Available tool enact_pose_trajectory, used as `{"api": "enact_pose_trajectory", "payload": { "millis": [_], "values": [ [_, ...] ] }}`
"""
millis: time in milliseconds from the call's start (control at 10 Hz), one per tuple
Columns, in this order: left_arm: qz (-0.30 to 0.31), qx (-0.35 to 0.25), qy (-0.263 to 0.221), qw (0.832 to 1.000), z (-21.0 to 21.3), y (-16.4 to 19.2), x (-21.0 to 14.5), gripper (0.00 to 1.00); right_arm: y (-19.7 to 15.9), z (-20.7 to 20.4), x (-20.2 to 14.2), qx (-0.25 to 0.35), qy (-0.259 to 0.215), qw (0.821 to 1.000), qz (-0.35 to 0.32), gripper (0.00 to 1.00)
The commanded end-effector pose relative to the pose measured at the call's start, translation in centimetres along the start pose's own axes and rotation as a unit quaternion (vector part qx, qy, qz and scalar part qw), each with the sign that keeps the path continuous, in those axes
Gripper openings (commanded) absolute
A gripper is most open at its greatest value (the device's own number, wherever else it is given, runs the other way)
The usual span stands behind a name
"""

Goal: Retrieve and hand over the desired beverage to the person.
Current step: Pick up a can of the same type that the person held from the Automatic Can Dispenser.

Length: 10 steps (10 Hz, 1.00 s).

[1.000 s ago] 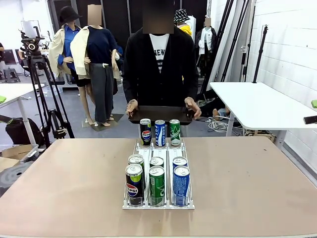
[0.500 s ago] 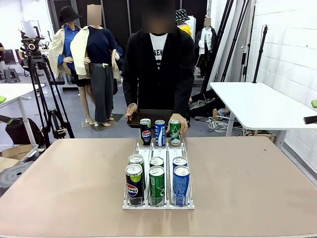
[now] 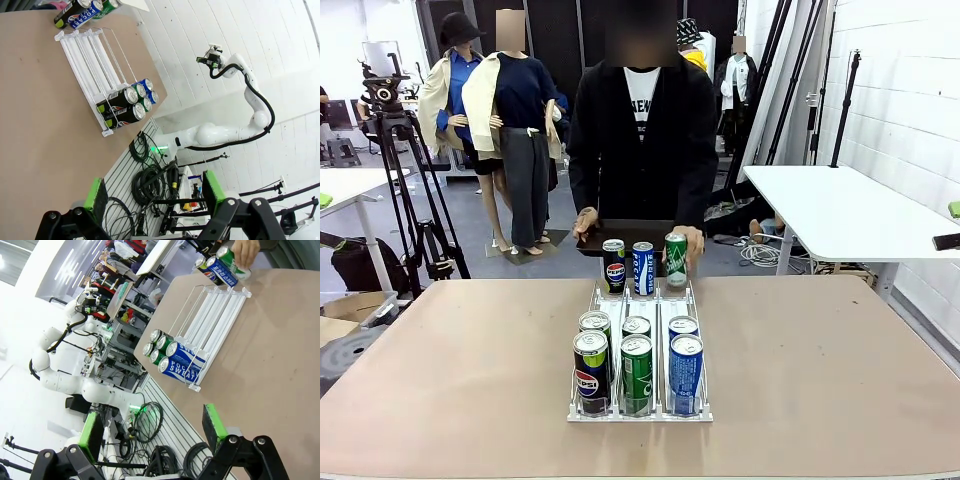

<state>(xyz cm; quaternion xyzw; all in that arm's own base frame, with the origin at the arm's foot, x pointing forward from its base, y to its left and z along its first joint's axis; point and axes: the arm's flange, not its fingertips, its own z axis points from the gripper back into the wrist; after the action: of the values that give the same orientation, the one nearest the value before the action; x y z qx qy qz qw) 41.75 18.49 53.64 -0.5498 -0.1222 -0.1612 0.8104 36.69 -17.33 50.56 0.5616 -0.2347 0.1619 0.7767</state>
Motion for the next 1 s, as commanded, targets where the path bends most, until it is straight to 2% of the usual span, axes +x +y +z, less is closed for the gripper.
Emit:
{"api": "enact_pose_trajectory", "payload": {
  "millis": [0,900],
  "values": [
    [-0.003,0.0,-0.004,1.0,-0.08,-0.26,-0.39,1.0,0.1,-0.33,-0.21,-0.008,-0.004,1.0,0.002,1.0],
    [-0.003,0.0,-0.004,1.0,-0.08,-0.26,-0.39,1.0,0.1,-0.33,-0.21,-0.008,-0.004,1.0,0.002,1.0]
  ]
}}
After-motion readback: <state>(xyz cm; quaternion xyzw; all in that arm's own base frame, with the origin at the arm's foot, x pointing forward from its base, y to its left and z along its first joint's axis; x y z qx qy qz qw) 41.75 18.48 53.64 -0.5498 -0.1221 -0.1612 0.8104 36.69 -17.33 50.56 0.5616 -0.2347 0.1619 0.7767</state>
